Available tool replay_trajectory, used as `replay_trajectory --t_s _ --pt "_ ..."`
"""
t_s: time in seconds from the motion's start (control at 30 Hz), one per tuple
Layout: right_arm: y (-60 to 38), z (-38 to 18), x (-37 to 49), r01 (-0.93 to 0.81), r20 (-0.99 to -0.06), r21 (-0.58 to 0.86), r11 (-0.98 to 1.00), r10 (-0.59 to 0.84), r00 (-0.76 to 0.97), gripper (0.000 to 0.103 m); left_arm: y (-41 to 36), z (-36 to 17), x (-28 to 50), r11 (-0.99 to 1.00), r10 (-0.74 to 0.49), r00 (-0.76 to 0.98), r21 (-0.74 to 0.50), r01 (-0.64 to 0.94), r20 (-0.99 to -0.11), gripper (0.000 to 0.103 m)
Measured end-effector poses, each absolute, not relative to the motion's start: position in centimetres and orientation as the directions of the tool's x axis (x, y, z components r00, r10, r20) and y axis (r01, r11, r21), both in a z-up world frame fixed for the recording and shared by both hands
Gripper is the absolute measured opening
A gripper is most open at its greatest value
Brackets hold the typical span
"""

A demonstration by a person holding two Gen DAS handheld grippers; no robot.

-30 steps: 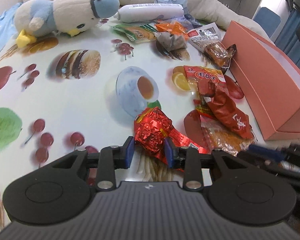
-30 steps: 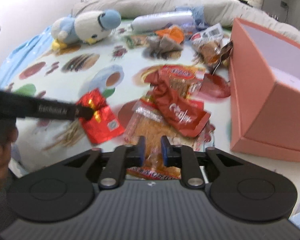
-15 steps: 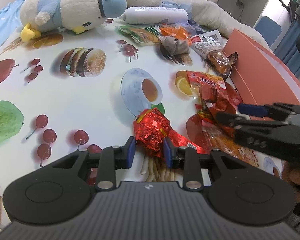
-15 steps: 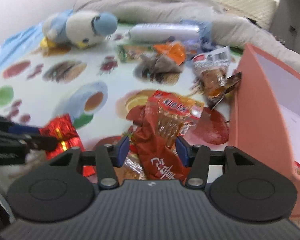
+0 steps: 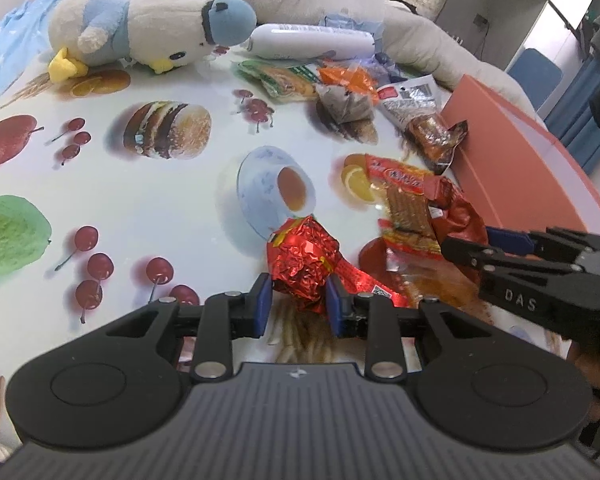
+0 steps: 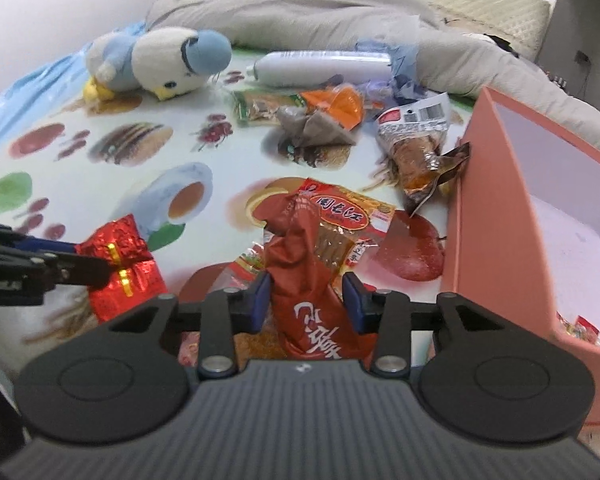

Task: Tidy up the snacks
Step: 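Grasp the red bag with white print with the right tool while the left holds the candy, then lift the candy and red bag and carry both toward the pink box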

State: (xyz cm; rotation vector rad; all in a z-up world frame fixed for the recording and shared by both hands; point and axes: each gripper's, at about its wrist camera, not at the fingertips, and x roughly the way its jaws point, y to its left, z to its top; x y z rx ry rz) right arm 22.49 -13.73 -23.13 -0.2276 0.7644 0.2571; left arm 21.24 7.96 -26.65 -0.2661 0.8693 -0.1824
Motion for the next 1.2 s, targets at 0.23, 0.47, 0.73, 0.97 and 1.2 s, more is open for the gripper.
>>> replay_trajectory --t_s 0.23,0.47,0.73,0.97,1.2 --pt "-15.1 -21.2 19.8 -0.230 -0.704 -0.021 0.973 0.149 0.694 0.042 7.1 -23.5 19.6 0.949 -0.272 0.661 -0.309 0.063 -0.700 0.033" --pt "-16.2 -18.0 16.4 -0.186 -0.683 0.033 0.982 0.158 0.713 0.042 6.2 -19.4 17.1 0.943 -0.282 0.686 -0.327 0.068 -0.671 0.033" --pt "-17.2 -14.8 13.4 -0.151 -0.657 0.091 0.984 0.173 0.734 0.042 5.6 -15.9 13.8 0.942 -0.285 0.695 -0.327 0.076 -0.660 0.033" --pt "-18.1 -12.0 11.0 -0.137 -0.624 0.112 0.984 0.177 0.761 0.042 5.2 -13.1 11.5 0.942 -0.278 0.723 -0.325 0.078 -0.633 0.033" --pt "-19.4 -9.8 8.8 -0.111 -0.587 0.127 0.986 0.164 0.793 0.042 3.8 -10.4 9.9 0.937 -0.298 0.748 -0.332 0.110 -0.593 0.033"
